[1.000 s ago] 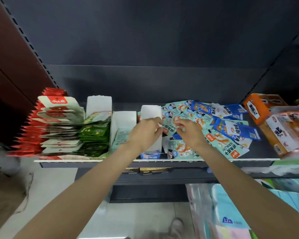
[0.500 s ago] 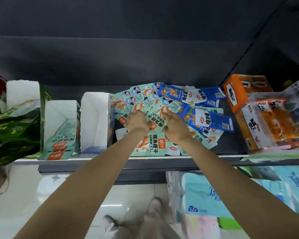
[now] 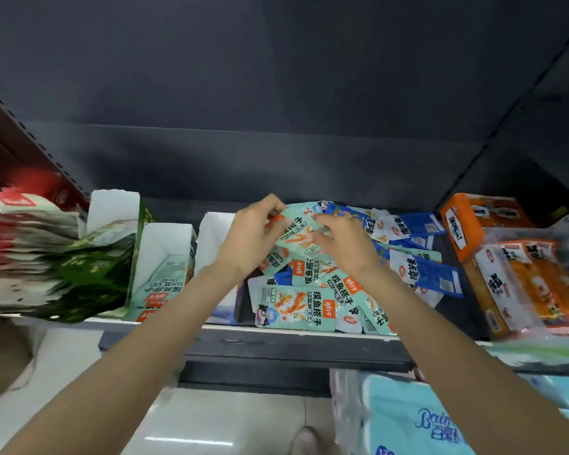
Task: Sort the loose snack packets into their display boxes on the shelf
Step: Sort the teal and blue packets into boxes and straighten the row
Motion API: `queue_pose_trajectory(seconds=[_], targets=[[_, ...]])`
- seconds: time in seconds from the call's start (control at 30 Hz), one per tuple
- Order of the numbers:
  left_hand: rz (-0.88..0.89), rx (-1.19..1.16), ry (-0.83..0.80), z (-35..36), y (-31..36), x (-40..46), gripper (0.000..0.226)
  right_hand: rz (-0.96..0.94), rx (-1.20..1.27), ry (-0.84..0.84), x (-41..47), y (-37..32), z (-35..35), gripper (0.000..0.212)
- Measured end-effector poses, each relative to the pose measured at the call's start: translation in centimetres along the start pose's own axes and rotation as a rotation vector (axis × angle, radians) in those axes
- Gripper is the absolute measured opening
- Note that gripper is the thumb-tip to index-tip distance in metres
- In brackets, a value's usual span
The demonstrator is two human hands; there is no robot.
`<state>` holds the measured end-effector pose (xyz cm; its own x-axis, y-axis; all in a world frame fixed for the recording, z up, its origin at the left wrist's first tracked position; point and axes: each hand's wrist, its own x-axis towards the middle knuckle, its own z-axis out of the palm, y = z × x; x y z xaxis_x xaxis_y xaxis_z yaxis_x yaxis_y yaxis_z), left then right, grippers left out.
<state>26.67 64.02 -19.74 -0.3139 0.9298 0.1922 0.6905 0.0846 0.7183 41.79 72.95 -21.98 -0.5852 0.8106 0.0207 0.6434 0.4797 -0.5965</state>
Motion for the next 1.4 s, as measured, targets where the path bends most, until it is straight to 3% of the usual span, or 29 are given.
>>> queue_pose_trajectory(seconds=[0.13,0.23,0.5,0.57,0.67,0.83,0.93,1.0,1.1,1.27,1.4], targets=[[0.067,0.098,0.054,-6.5,-1.9,-2.1,0.011,-0.064,0.235,0.021,-1.0,-5.4,1.7,0.032],[0.142,0.161,0.11,-11.5,-3.1,-4.0,0.006,-0.12,0.33,0.029,-1.3,-10.4,4.0,0.024],[0.209,0.325,0.068,-19.4,-9.5,-9.0,0.011,-0.156,0.179,0.001,-1.9,-19.0,11.2,0.055],[0.228,0.364,0.01,-19.5,-10.8,-9.6,0.015,-0.097,0.164,-0.007,-2.3,-19.3,12.8,0.053],[0.232,0.469,-0.182,-18.6,-12.1,-10.4,0.021,-0.016,0.102,-0.116,-3.2,-19.1,14.2,0.019],[0.376,0.909,-0.384,-16.5,-12.6,-10.6,0.034,0.024,-0.08,-0.194,-3.7,-18.2,15.0,0.03],[0.325,1.019,-0.47,-15.5,-12.3,-10.2,0.024,0.017,-0.126,-0.193,-3.5,-18.0,14.7,0.042],[0.263,0.978,-0.501,-14.8,-12.0,-9.9,0.022,0.025,-0.107,-0.182,-3.5,-17.9,14.3,0.04],[0.235,0.834,-0.425,-14.0,-11.3,-9.8,0.027,0.024,-0.061,-0.159,-3.8,-17.2,13.6,0.036],[0.07,0.276,-0.238,-11.8,-8.8,-9.1,0.026,0.091,0.04,0.026,-5.3,-13.8,10.7,0.033],[0.049,-0.029,-0.173,-7.6,-5.1,-7.5,0.021,0.195,0.026,0.089,-6.0,-8.8,8.0,0.032]])
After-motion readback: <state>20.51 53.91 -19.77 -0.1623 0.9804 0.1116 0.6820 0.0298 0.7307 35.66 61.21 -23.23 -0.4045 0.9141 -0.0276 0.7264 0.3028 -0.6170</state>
